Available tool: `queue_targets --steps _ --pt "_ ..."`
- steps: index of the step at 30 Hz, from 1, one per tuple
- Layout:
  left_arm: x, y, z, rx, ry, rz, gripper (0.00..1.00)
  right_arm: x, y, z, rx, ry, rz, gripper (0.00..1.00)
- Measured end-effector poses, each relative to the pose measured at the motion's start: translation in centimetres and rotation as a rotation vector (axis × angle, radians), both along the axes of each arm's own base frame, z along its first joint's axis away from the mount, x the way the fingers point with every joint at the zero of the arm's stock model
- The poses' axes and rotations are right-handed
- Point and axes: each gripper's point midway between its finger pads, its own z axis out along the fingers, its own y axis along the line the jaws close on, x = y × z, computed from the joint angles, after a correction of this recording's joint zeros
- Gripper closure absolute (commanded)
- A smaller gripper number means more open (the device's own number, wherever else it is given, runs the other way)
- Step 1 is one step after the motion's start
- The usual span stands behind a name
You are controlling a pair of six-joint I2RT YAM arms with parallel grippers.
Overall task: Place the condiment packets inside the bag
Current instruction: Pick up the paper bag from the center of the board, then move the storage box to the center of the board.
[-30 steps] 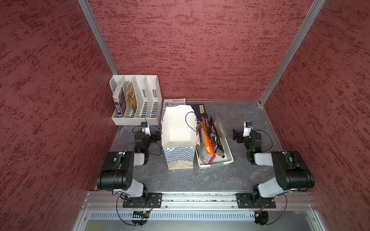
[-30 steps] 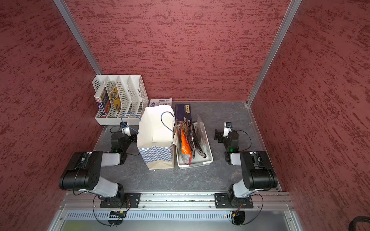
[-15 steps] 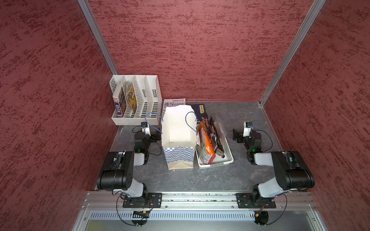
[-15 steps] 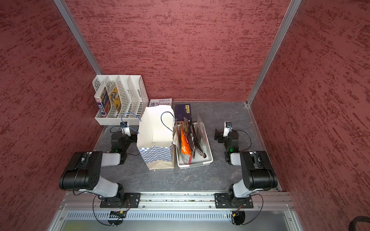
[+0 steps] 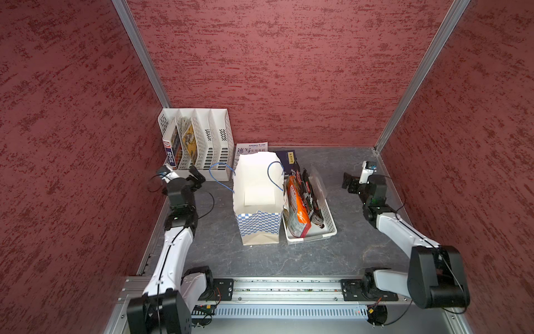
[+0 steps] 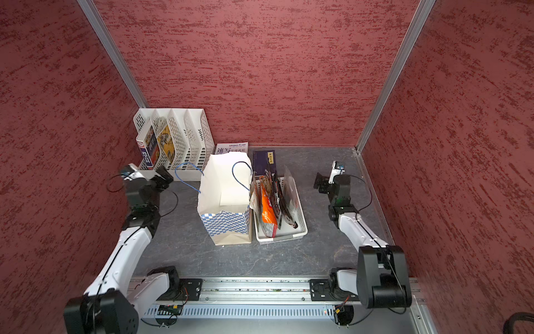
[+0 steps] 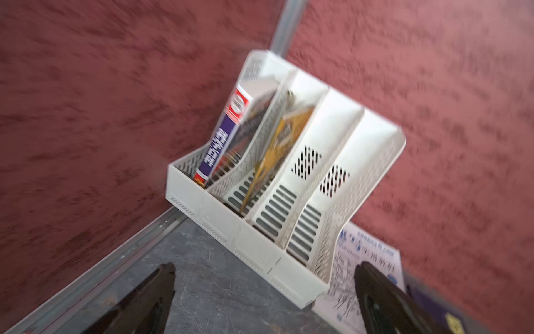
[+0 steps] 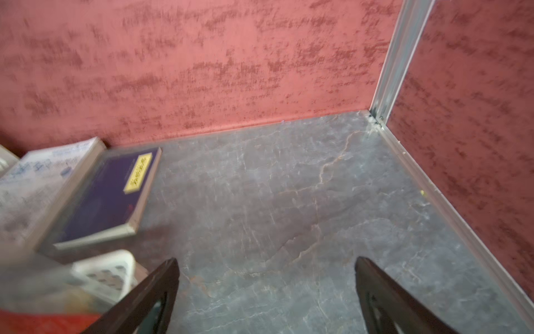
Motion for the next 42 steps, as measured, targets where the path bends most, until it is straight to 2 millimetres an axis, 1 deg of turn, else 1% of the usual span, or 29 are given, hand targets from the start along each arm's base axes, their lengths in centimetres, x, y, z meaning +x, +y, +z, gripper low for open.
queue_targets --steps 1,2,3,5,7,10,13,15,17,20,23,26,27,29,32,35,38,42 --pt "-1.1 0.2 1.5 -0.026 -0.016 0.008 0.00 -0.2 0.0 1.5 0.018 -0.002 -0.006 0.03" --pt "-1.8 0.0 2.5 -0.047 -0.019 -0.003 0.00 -0.6 0.0 2.6 0.049 0.004 -0.014 0.04" --pt "-2.5 -0.7 3.5 -0.066 -0.013 -0.032 0.00 -1.2 0.2 3.1 0.070 0.021 -0.014 0.05" --pt "-3.5 -2.4 5.0 -0.088 0.017 -0.112 0.00 -2.6 0.6 2.9 0.112 0.085 -0.007 0.05" --pt "-4.5 -4.0 6.4 -0.096 0.057 -0.189 0.00 -4.1 1.2 1.7 0.150 0.177 0.013 0.05" --pt "-6.3 -6.4 8.8 -0.081 0.098 -0.302 0.00 -6.4 2.5 -1.1 0.185 0.331 0.052 0.05" --pt "-8.0 -9.4 11.1 -0.061 0.118 -0.445 0.00 -8.8 4.0 -3.6 0.199 0.472 0.091 0.06" --pt "-8.8 -11.8 11.7 -0.065 0.136 -0.562 0.00 -9.9 4.8 -4.5 0.200 0.531 0.114 0.07" --pt "-9.4 -14.5 10.9 -0.086 0.183 -0.692 0.00 -10.6 5.4 -5.1 0.201 0.571 0.129 0.09" --pt "-9.7 -18.0 7.9 -0.118 0.322 -0.847 0.00 -11.3 6.1 -5.8 0.201 0.612 0.147 0.11" --pt "-9.8 -20.0 4.5 -0.101 0.488 -0.905 0.00 -11.7 6.9 -6.6 0.195 0.654 0.167 0.11" --pt "-9.7 -20.5 1.0 -0.053 0.656 -0.890 0.00 -12.1 7.9 -7.2 0.180 0.690 0.196 0.13" --pt "-9.7 -20.4 -0.2 -0.035 0.711 -0.873 0.00 -12.2 8.3 -7.3 0.173 0.700 0.210 0.14" --pt "-9.8 -19.8 -1.6 -0.012 0.766 -0.840 0.00 -12.3 9.0 -7.8 0.164 0.718 0.228 0.16" --pt "-9.9 -19.3 -2.2 0.005 0.787 -0.810 0.00 -12.4 9.7 -8.7 0.150 0.753 0.249 0.18" --pt "-9.4 -19.4 -2.4 0.004 0.774 -0.812 0.02 -12.5 10.2 -9.4 0.140 0.779 0.263 0.21" --pt "-8.3 -20.0 -2.9 -0.033 0.748 -0.825 0.11 -12.5 10.7 -9.8 0.134 0.793 0.274 0.23" --pt "-6.4 -20.4 -4.2 -0.132 0.719 -0.827 0.26 -12.5 11.1 -10.4 0.127 0.809 0.280 0.27"
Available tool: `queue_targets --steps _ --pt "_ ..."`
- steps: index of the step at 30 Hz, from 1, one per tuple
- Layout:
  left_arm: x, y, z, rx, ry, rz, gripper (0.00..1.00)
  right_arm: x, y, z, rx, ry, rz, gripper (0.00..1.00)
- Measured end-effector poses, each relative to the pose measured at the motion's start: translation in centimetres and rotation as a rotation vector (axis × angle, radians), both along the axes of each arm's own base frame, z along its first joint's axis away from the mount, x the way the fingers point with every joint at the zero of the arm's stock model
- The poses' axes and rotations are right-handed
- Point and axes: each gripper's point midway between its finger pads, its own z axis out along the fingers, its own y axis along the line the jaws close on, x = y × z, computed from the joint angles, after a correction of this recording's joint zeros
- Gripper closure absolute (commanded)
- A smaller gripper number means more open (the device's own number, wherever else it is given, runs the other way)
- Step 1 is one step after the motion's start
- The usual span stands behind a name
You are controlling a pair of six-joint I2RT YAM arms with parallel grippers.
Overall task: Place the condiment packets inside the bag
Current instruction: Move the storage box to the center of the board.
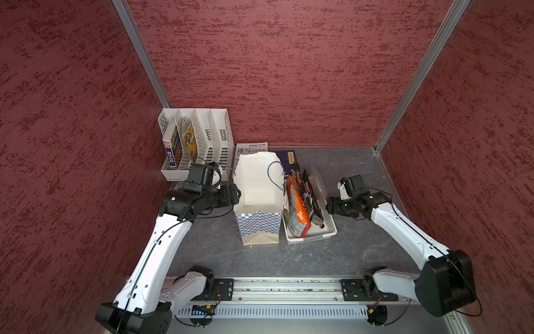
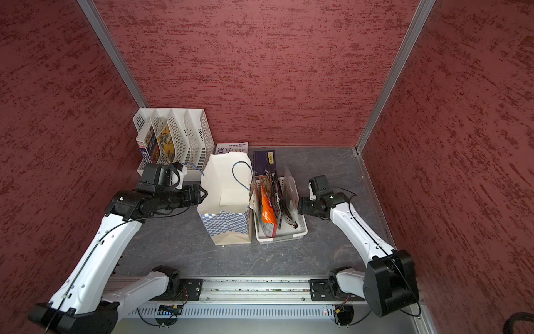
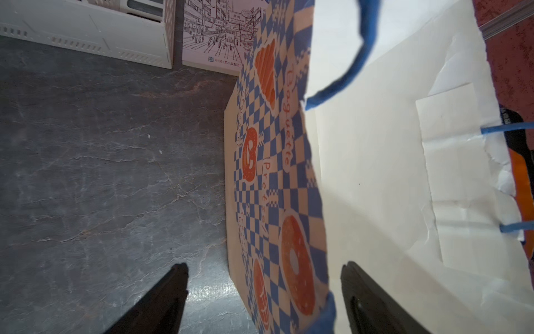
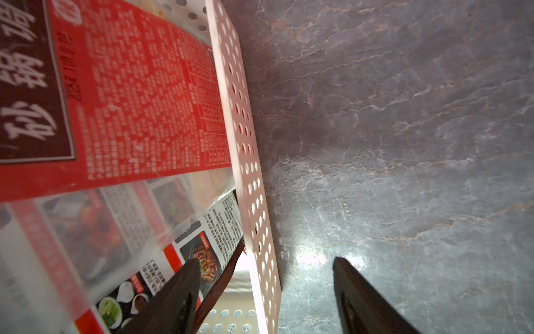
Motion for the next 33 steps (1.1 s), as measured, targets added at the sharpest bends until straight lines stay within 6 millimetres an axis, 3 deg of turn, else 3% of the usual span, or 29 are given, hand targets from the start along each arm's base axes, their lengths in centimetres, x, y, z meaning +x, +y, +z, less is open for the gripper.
queue_targets --steps 6,16,22,27,33 --pt "2.7 -0.7 0.4 -0.100 -0.033 0.016 0.43 -0.1 0.6 -0.9 -0.014 0.029 0.020 0.30" --pt "3.9 -1.2 0.1 -0.105 -0.024 -0.009 0.62 1.0 1.8 -2.6 -0.047 0.075 0.047 0.43" --pt "3.8 -1.0 0.0 -0.087 -0.026 -0.014 0.76 2.1 1.8 -2.9 -0.070 0.074 0.047 0.58" --pt "3.8 -0.9 0.1 -0.079 -0.028 -0.010 0.98 2.7 1.5 -3.4 -0.106 0.077 0.045 0.71" --pt "3.4 -0.6 0.6 -0.072 -0.041 -0.011 1.00 2.9 1.0 -3.5 -0.135 0.069 0.051 0.93"
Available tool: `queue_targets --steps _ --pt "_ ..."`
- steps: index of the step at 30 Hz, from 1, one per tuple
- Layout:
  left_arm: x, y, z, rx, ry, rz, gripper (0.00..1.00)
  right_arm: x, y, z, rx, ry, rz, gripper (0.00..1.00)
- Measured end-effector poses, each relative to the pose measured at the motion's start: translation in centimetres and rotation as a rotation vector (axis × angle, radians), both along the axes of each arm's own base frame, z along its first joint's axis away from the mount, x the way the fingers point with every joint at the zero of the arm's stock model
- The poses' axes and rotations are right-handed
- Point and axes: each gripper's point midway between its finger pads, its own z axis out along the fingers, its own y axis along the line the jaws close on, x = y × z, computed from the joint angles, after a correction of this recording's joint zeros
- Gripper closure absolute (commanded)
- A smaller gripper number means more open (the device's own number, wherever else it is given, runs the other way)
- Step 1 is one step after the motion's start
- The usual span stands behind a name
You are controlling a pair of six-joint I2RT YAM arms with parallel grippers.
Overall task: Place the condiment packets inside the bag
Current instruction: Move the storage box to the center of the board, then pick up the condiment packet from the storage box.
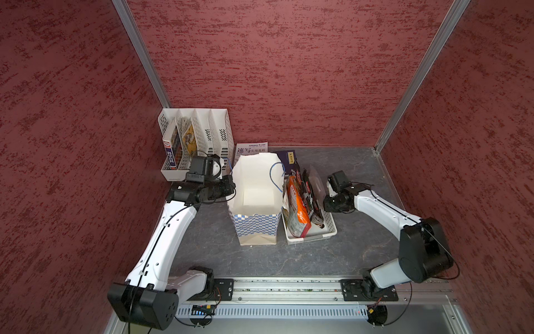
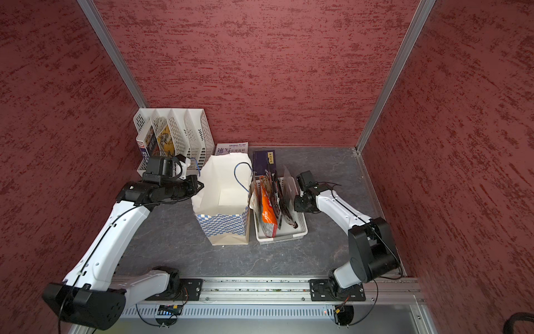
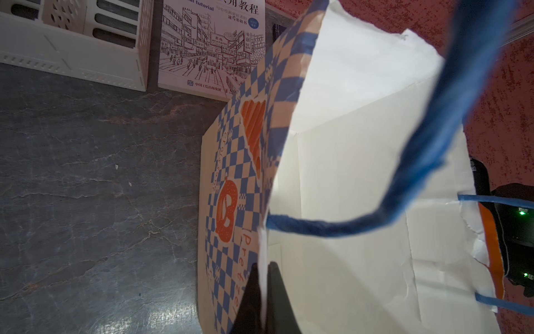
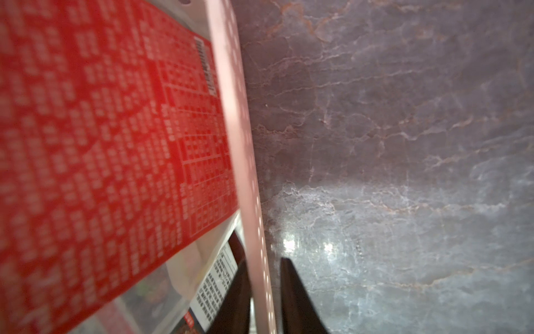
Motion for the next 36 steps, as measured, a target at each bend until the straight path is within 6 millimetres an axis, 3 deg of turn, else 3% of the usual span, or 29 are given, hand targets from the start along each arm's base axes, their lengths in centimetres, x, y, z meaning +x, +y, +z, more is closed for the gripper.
queue_targets --steps 5,12,17,20,23,30,33,36 --pt "-0.5 0.1 0.8 -0.006 -0.026 0.001 1.00 0.3 -1.2 0.0 -0.009 0.000 -0.003 1.00" --pt "-1.0 0.3 1.8 -0.018 -0.057 0.012 1.00 1.5 -6.0 0.1 -0.056 -0.010 -0.096 0.98" --pt "-1.2 0.6 1.6 -0.028 -0.055 0.031 1.00 1.8 -8.8 0.3 -0.107 -0.017 -0.154 0.62" --pt "-1.2 0.6 1.3 -0.036 -0.044 0.040 1.00 1.8 -9.3 1.8 -0.108 -0.058 -0.176 0.44" --pt "-1.4 0.6 0.7 -0.044 -0.028 0.050 1.00 1.3 -9.3 5.2 -0.086 -0.142 -0.192 0.38" --pt "-1.6 0.5 0.5 -0.072 -0.030 0.070 1.00 -1.2 -8.2 18.3 0.031 -0.444 -0.208 0.34" --pt "-1.5 0.5 0.9 -0.080 -0.049 0.074 1.00 -2.6 -4.5 22.9 0.110 -0.510 -0.118 0.34" --pt "-1.5 0.4 1.0 -0.085 -0.057 0.072 1.00 -3.8 0.9 24.7 0.160 -0.507 0.029 0.35"
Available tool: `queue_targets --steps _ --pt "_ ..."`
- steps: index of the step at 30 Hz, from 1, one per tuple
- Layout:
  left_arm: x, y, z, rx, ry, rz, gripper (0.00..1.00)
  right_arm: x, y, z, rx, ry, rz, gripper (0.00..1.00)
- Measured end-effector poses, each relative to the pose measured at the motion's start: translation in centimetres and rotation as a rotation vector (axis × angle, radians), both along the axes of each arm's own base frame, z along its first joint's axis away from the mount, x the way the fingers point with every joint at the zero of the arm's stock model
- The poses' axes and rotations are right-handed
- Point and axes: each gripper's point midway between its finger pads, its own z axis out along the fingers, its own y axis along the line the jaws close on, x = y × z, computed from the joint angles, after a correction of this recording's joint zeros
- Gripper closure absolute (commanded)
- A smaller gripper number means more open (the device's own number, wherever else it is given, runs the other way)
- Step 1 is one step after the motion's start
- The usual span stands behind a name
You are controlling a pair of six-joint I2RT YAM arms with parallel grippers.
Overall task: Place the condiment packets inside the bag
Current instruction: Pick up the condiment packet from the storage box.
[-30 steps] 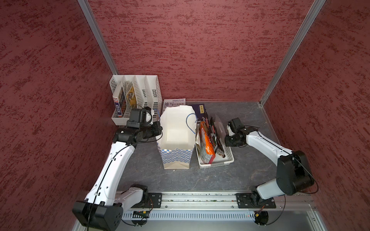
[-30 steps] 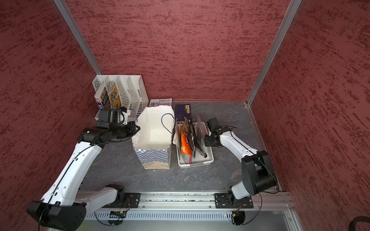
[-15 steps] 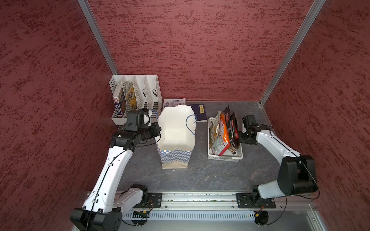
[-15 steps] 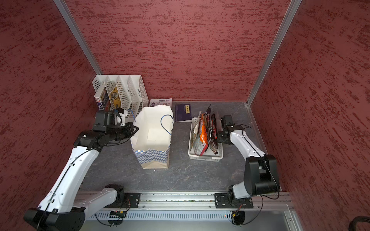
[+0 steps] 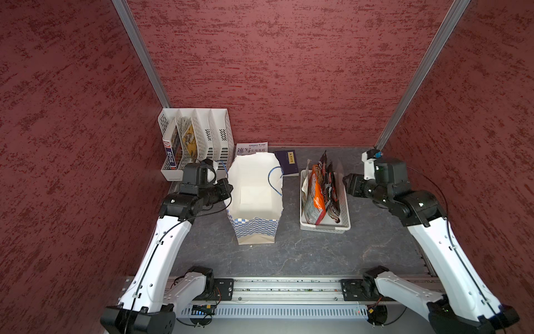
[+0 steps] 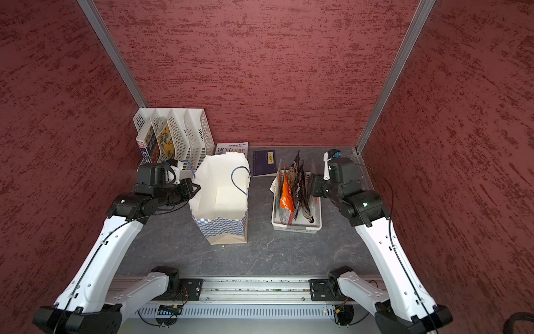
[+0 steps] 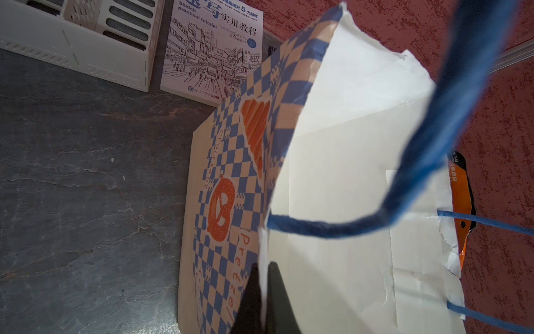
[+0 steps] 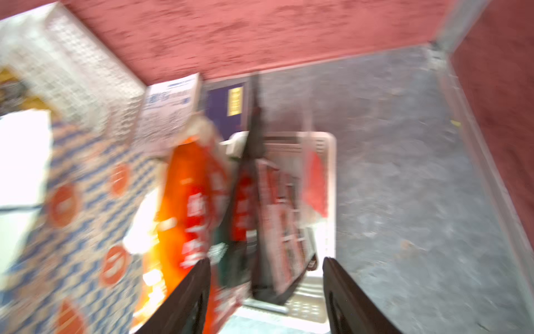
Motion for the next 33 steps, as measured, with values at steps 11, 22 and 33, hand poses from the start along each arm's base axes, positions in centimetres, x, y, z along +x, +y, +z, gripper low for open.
queue_targets --steps 11,22,33 --pt "-0.2 -0.1 0.1 -0.004 -0.004 -0.005 1.00 1.4 12.1 -4.3 -0.057 0.142 0.176 0.40" --pt "-0.5 0.3 0.3 0.004 -0.010 0.009 1.00 6.1 10.6 -7.7 -0.085 0.180 -0.001 0.44" --pt "-0.6 0.4 0.3 0.006 -0.010 0.011 1.00 8.7 9.7 -11.3 -0.121 0.239 -0.062 0.80"
